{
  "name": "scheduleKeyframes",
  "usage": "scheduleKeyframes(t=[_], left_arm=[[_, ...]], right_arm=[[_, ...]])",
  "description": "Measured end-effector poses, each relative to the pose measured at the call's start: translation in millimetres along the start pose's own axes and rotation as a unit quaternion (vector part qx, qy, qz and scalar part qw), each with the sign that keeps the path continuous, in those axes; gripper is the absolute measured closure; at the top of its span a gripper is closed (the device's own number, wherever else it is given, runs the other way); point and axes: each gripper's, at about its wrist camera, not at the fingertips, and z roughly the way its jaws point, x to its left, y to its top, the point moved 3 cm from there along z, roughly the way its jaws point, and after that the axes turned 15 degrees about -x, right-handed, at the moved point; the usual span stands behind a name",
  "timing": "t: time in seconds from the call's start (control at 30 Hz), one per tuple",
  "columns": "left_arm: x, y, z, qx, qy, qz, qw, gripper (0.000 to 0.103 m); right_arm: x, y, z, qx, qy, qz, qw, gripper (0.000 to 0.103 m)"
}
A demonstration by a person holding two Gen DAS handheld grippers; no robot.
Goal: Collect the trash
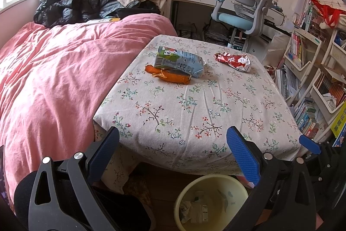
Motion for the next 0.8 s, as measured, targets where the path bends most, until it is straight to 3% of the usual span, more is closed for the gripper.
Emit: scheduleKeyframes(t=[0.8], left_arm=[[0.5, 0.1, 0.6, 0.001, -0.001, -0.002, 1.0000, 0.007]], right_arm=[[1.8, -1.6, 1.8, 0.003, 0.004, -0.007, 1.000, 0.007]])
